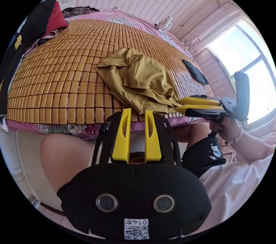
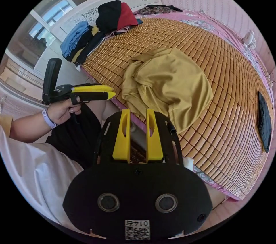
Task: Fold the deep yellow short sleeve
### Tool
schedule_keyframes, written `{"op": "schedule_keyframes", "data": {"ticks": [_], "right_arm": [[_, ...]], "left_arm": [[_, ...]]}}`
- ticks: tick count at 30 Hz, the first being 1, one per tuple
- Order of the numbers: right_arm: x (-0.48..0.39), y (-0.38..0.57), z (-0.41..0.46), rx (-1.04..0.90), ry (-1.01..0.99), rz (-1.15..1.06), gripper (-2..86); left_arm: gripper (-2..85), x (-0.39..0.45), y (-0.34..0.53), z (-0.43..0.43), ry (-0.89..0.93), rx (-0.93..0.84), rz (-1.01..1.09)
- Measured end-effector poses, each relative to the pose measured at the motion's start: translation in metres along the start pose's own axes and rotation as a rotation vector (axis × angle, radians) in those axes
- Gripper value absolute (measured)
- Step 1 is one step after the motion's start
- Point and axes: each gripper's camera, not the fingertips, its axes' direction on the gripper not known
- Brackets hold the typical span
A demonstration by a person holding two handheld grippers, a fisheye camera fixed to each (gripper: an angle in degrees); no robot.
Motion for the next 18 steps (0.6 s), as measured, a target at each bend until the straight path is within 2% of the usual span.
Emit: {"op": "schedule_keyframes", "data": {"ticks": [9,14,18], "right_arm": [[-0.028,-0.098,0.057,-0.115,0.183,-0.222,9.6],[-0.013,-0.123,0.093,-0.195,0.205,-0.16,8.8],[0.023,-0.131,0.095,-0.183,0.069,-0.014,4.6]], "left_arm": [[7.5,-0.011,-0.021,0.02,-0.064,-0.116,-0.011],[4.8,-0.019,-0.021,0.011,-0.06,-0.116,0.0],[1.6,-0.019,-0.019,0.005,-0.062,-0.113,0.027]]}}
